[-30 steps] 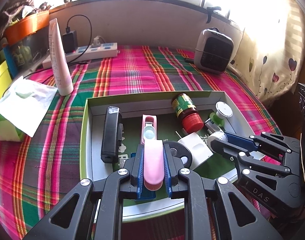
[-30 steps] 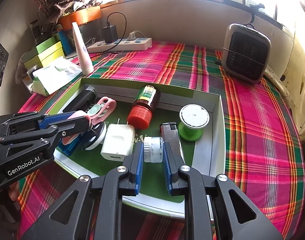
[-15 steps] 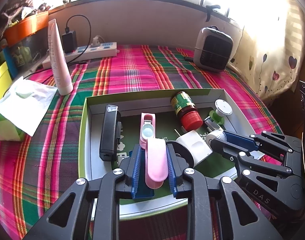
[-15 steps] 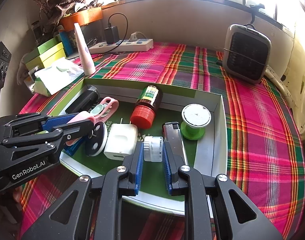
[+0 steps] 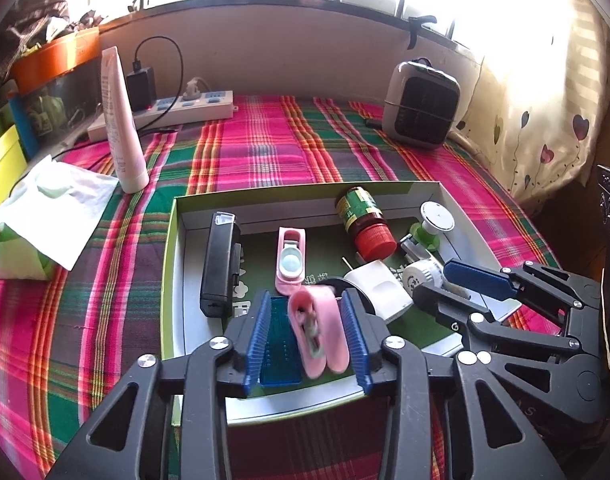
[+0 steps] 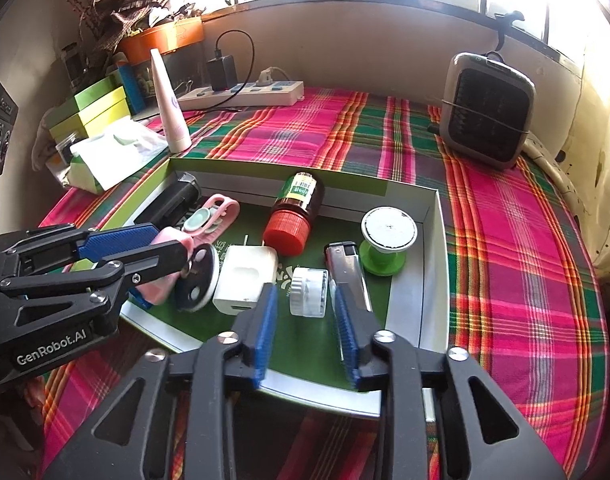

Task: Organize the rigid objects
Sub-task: 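Lower both tools into the box and open them to release pink piece and cap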

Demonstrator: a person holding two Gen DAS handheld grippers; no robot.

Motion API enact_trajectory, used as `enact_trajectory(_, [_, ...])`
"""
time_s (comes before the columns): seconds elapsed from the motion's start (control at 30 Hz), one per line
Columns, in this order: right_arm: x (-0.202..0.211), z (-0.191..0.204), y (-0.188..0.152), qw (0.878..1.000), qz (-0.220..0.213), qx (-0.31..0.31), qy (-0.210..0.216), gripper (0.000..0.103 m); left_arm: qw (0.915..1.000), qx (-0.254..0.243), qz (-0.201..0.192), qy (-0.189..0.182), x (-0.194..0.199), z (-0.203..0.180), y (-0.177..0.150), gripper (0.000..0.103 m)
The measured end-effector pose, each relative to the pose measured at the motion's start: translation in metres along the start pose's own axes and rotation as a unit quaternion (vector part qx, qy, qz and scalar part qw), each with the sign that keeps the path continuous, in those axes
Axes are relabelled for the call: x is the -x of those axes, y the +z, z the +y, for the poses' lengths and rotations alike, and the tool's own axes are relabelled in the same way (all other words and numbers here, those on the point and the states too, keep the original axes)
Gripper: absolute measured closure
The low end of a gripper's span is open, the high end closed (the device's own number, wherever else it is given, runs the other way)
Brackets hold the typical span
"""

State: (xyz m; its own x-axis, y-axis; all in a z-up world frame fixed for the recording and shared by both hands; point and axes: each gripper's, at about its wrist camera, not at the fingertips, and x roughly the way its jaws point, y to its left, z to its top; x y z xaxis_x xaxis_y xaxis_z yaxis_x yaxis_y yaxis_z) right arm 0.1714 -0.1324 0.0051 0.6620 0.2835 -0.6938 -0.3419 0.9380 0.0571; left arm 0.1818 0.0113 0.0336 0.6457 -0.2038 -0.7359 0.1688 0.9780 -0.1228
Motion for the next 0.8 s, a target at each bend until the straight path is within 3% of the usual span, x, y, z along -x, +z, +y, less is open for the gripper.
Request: enact_trajectory(0.8, [0.046,0.014,-0.023,0.999,-0.026,-0.020,-0.023,0.061,0.9999,-0.004,-0.006,0.010,0.045,-0.018,-0.032,0.066])
